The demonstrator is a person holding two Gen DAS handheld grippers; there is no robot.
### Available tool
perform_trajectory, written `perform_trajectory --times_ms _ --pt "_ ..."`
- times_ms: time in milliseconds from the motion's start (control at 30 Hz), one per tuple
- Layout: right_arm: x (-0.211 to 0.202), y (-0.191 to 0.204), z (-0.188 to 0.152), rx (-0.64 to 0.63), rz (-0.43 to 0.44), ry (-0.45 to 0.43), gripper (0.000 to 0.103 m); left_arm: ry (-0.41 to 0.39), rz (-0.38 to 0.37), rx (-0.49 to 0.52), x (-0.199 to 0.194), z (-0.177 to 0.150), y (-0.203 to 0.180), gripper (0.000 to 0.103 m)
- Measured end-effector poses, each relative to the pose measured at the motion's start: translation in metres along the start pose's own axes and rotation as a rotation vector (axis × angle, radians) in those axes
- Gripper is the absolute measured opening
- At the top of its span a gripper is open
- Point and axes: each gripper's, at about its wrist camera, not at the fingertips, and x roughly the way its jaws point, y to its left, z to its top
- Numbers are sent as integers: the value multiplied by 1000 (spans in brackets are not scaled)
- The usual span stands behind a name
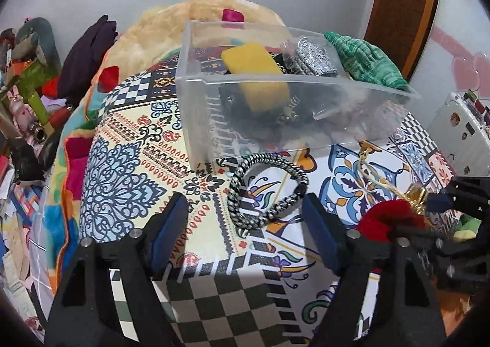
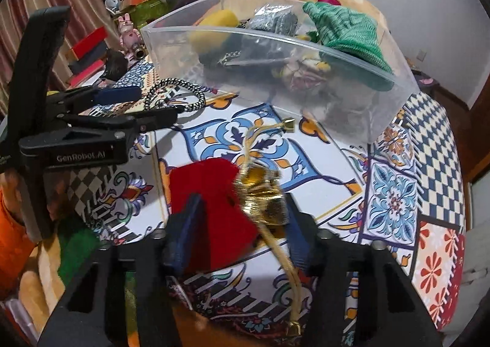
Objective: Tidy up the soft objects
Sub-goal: 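Grasp the beaded bracelet with the left tool while the right tool grasps the red pouch, then drop the bracelet into the box while the right tool drops the red pouch in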
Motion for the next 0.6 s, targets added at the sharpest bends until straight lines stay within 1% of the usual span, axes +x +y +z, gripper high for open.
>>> perform_trajectory --times_ms 33,67,100,133,200,233,300,467,600 --pt "0 -1 1 6 5 -3 28 -2 -2 3 0 1 0 67" --pt "0 -3 1 14 11 -5 27 -4 -1 9 1 1 -1 61" --pt "-2 -5 0 19 11 -8 23 -5 -5 18 0 1 -1 52" --pt "-3 -6 0 22 10 -11 22 -5 -14 29 0 1 -3 47" --pt "-7 -9 0 25 6 -24 21 -10 -15 43 0 0 -5 34" --pt "-9 -10 -1 24 4 -32 20 -11 -18 48 0 0 -6 32" --pt "-15 -10 -1 23 -3 -53 20 -14 -25 51 0 0 -7 18" --pt "-34 -20 2 43 -5 -101 20 -41 -20 69 -10 -3 -11 14" --pt "-50 -26 8 56 -16 -153 20 -89 -23 93 -28 -3 -17 13"
